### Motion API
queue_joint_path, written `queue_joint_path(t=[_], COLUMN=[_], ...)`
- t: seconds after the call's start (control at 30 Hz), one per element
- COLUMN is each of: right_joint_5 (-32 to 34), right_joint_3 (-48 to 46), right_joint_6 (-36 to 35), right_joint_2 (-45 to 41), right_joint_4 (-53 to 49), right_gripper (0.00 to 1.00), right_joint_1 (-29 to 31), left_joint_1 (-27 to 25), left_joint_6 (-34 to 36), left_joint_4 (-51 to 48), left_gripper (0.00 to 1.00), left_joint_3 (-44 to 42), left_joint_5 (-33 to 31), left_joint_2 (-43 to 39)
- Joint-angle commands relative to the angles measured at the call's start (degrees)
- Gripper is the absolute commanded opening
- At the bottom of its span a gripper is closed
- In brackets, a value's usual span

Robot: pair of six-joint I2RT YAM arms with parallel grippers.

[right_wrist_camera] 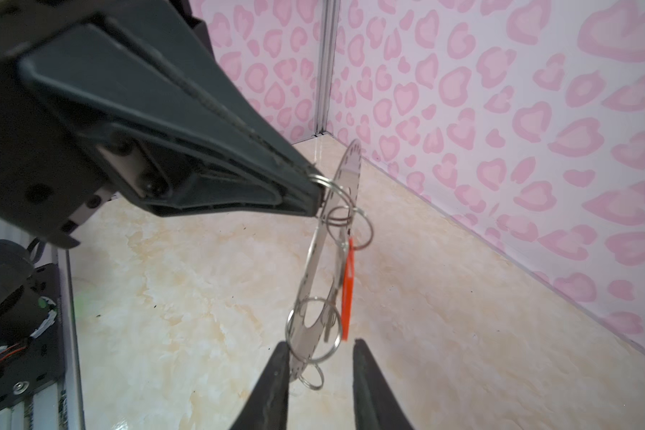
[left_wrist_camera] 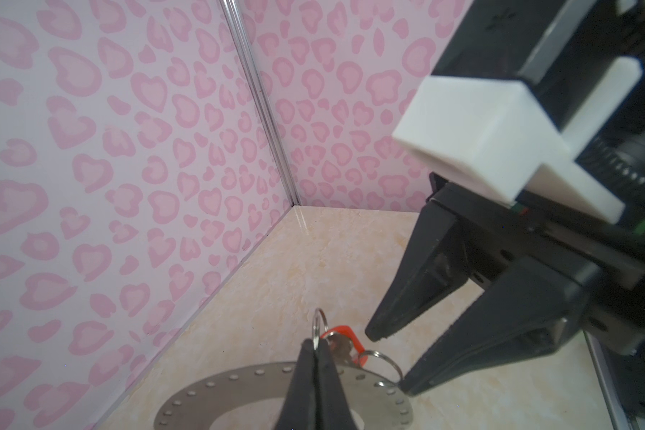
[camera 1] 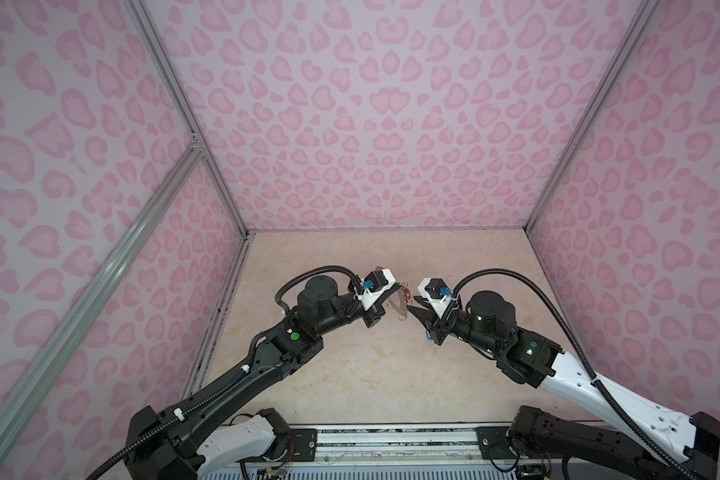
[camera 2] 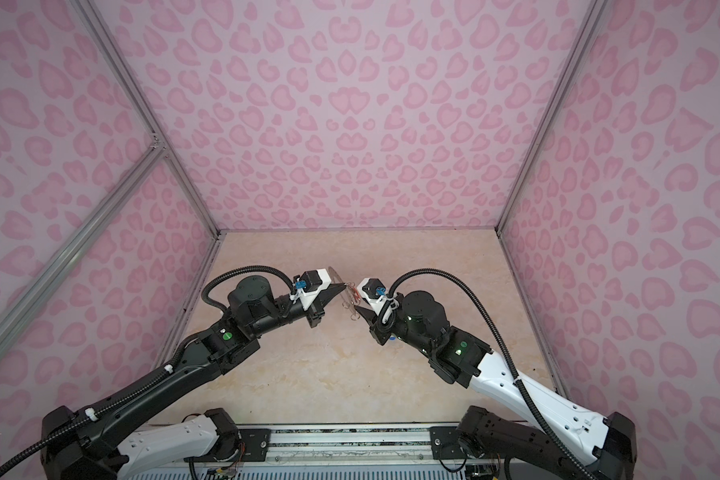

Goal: Put the keys on the keyring

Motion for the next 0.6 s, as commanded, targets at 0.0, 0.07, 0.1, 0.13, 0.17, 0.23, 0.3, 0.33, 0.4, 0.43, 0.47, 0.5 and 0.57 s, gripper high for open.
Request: queue_joint_path(t=[0.0,0.07,0.1,0.13,0.17,0.23,0.3,0.33,0.4,0.43,0.47,0.5,0.57], right_joint_5=[3.9,1.9,1.7,1.6,1.5,0.7,-1.1,-1.3,-1.3,-0.9,-0.4,0.1,1.6], right_joint_3=[-0.4,0.1,0.4,0.5,0.5,-0.4,-2.0,-2.4,-3.1,-2.9,-2.5,-1.9,-1.0], right_joint_6=[-1.4,-3.5,-4.6,-5.5,-6.0,-6.6,-7.4,-7.5,-7.7,-8.1,-8.3,-8.7,-9.5], right_joint_2=[-0.3,-0.2,-0.2,-0.4,-0.8,-2.8,-6.0,-7.0,-9.1,-9.5,-9.7,-9.8,-9.5], right_joint_4=[3.5,2.0,0.6,-0.8,-1.5,-1.3,0.7,1.3,2.7,2.8,2.6,2.3,2.4], right_gripper=[0.32,0.33,0.34,0.35,0.35,0.36,0.36,0.36,0.36,0.35,0.35,0.35,0.35], right_joint_1=[0.1,0.2,0.4,0.5,0.5,0.5,0.5,0.6,0.5,0.5,0.5,0.5,0.5], left_joint_1=[0.0,0.1,0.0,0.0,0.1,0.1,0.0,0.1,0.0,0.1,0.1,0.0,0.0], left_joint_6=[-1.1,-1.1,-1.0,-1.0,-1.0,-0.9,-0.8,-0.7,-0.9,-1.0,-1.0,-1.1,-1.1], left_joint_4=[3.5,3.6,3.5,3.5,3.5,3.3,3.1,3.1,3.1,3.1,3.0,3.0,2.8], left_gripper=[0.03,0.03,0.03,0.03,0.03,0.03,0.03,0.03,0.03,0.03,0.03,0.03,0.03], left_joint_3=[-0.2,-0.2,-0.1,0.0,0.0,0.0,0.0,0.0,-0.1,-0.1,-0.1,0.0,0.0], left_joint_5=[0.5,0.5,0.4,0.3,0.3,0.3,0.3,0.3,0.6,0.8,1.0,1.1,1.3], left_joint_2=[-0.4,-0.4,-0.4,-0.4,-0.5,-0.6,-0.6,-0.7,-0.7,-0.7,-0.6,-0.6,-0.6])
